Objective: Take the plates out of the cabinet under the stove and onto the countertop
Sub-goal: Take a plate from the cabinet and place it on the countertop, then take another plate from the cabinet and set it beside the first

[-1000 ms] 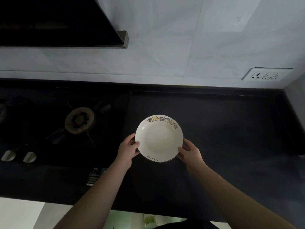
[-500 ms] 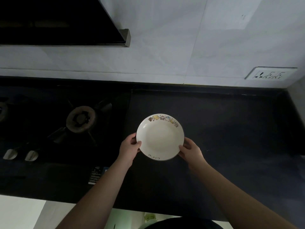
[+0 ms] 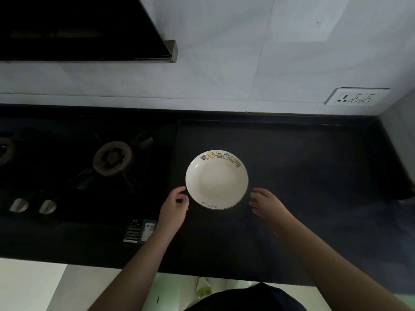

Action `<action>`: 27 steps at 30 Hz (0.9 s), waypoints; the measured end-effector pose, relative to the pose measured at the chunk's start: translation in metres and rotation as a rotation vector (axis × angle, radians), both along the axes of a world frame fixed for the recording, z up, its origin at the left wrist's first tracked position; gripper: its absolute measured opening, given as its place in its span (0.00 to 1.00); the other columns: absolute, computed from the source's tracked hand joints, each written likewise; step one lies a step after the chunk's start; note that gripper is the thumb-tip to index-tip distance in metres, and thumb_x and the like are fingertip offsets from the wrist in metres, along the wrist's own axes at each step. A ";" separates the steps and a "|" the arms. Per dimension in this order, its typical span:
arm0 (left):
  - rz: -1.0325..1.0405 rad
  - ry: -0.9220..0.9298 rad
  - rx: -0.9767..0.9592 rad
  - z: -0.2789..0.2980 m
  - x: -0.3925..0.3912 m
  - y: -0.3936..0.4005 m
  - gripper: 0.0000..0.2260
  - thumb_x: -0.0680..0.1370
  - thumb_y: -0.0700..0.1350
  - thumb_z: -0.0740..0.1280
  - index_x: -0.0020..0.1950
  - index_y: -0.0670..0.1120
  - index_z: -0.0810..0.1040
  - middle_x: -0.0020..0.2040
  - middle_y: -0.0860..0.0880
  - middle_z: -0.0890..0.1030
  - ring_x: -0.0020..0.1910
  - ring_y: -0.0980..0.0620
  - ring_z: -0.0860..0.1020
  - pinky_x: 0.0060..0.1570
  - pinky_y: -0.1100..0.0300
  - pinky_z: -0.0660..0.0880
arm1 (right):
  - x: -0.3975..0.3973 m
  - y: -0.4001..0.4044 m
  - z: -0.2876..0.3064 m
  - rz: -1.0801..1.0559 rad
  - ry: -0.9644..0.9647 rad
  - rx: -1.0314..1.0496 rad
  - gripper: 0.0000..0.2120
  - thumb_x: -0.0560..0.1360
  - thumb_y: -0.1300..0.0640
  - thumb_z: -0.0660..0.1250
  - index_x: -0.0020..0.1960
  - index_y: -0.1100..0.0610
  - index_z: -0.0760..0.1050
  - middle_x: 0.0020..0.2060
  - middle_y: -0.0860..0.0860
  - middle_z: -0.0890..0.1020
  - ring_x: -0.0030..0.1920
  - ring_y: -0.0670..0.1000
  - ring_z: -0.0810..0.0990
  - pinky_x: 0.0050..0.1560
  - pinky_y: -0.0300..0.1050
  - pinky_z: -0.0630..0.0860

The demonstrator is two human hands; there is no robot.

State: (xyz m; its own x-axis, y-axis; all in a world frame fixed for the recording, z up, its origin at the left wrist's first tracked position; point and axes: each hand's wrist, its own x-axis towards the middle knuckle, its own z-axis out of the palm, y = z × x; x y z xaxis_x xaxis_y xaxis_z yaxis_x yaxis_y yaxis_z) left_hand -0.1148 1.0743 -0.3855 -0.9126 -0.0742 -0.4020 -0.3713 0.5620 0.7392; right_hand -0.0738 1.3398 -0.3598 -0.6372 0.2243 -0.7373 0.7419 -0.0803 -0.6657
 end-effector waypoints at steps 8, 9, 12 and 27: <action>-0.181 -0.051 0.070 0.011 0.033 -0.022 0.11 0.81 0.48 0.62 0.62 0.57 0.75 0.54 0.55 0.80 0.50 0.57 0.79 0.50 0.57 0.77 | 0.049 -0.022 0.005 0.003 -0.034 -0.032 0.14 0.81 0.58 0.60 0.66 0.55 0.72 0.57 0.56 0.79 0.57 0.55 0.80 0.61 0.53 0.76; -0.207 -0.081 0.100 0.011 0.038 -0.024 0.09 0.81 0.48 0.62 0.60 0.58 0.76 0.54 0.55 0.80 0.49 0.57 0.80 0.49 0.57 0.77 | 0.058 -0.026 0.005 -0.005 -0.037 -0.041 0.13 0.81 0.58 0.59 0.65 0.55 0.73 0.57 0.56 0.80 0.56 0.54 0.81 0.60 0.53 0.77; -0.309 -0.085 0.086 0.016 0.052 -0.031 0.07 0.81 0.50 0.61 0.55 0.60 0.76 0.52 0.57 0.81 0.48 0.59 0.80 0.49 0.58 0.77 | 0.080 -0.040 0.009 -0.013 -0.024 -0.036 0.11 0.82 0.58 0.58 0.62 0.55 0.75 0.55 0.55 0.81 0.52 0.54 0.82 0.57 0.50 0.78; -0.769 0.337 -0.640 0.044 0.157 -0.071 0.22 0.81 0.56 0.57 0.74 0.51 0.66 0.64 0.52 0.78 0.60 0.52 0.77 0.54 0.56 0.72 | 0.187 -0.083 0.043 0.481 0.149 0.405 0.18 0.80 0.43 0.60 0.67 0.46 0.73 0.55 0.40 0.79 0.54 0.42 0.78 0.54 0.39 0.73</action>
